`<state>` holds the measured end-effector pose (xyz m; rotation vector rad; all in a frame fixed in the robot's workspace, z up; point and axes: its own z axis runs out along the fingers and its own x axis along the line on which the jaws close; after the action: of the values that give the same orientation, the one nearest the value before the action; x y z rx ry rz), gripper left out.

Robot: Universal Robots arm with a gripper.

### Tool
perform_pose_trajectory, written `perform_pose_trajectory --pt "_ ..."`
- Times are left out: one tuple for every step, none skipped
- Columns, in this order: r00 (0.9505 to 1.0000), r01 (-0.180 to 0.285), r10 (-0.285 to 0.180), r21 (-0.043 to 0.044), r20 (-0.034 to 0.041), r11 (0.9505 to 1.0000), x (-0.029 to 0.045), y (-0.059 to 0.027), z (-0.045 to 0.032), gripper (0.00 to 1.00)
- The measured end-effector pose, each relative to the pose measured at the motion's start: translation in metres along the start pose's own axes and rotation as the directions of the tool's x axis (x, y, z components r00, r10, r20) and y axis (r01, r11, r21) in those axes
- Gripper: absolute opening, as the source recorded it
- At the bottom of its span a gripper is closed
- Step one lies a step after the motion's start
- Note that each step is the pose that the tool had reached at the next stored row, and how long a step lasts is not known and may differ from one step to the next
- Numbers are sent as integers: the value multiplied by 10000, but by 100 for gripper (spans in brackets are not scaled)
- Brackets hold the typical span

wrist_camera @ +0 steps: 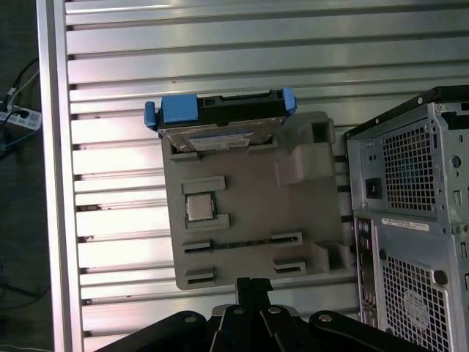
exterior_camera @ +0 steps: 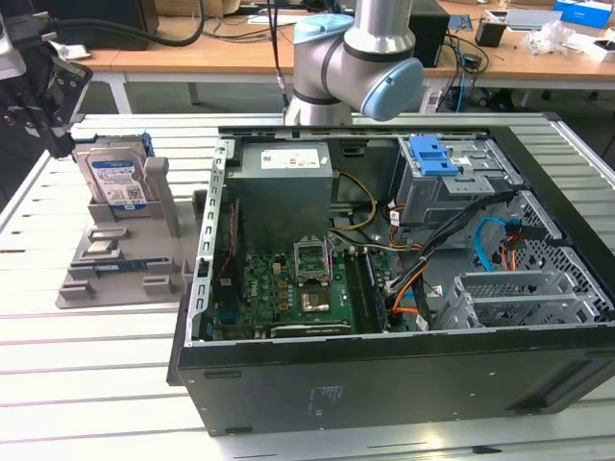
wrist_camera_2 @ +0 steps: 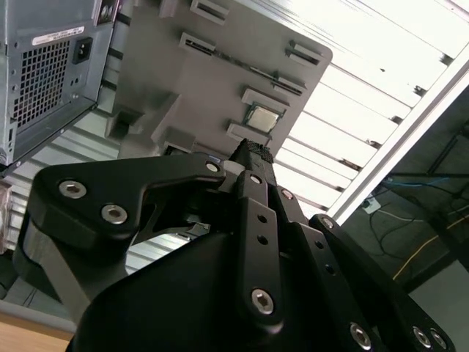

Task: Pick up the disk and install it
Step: 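Reach for the disk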

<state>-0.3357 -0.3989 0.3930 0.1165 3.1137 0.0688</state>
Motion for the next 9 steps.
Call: perform_pose_trajectory --pt "10000 0 0 0 0 10000 21 -1 -1 11" --pt "10000 -1 1 0 0 10000 35 -2 -1 11" --pt "10000 0 0 0 0 10000 49 -4 -1 11" --pt "10000 0 0 0 1 10000 62 -4 -1 11" --pt "10000 0 0 -1 1 10000 74 -6 -1 11" --pt "10000 0 0 0 0 10000 88 -6 -2 11" --pt "10000 0 0 0 0 10000 101 -7 -2 11" --pt "10000 0 0 0 0 10000 128 -10 -3 11" --pt "10000 -1 1 0 0 10000 145 -11 -3 11"
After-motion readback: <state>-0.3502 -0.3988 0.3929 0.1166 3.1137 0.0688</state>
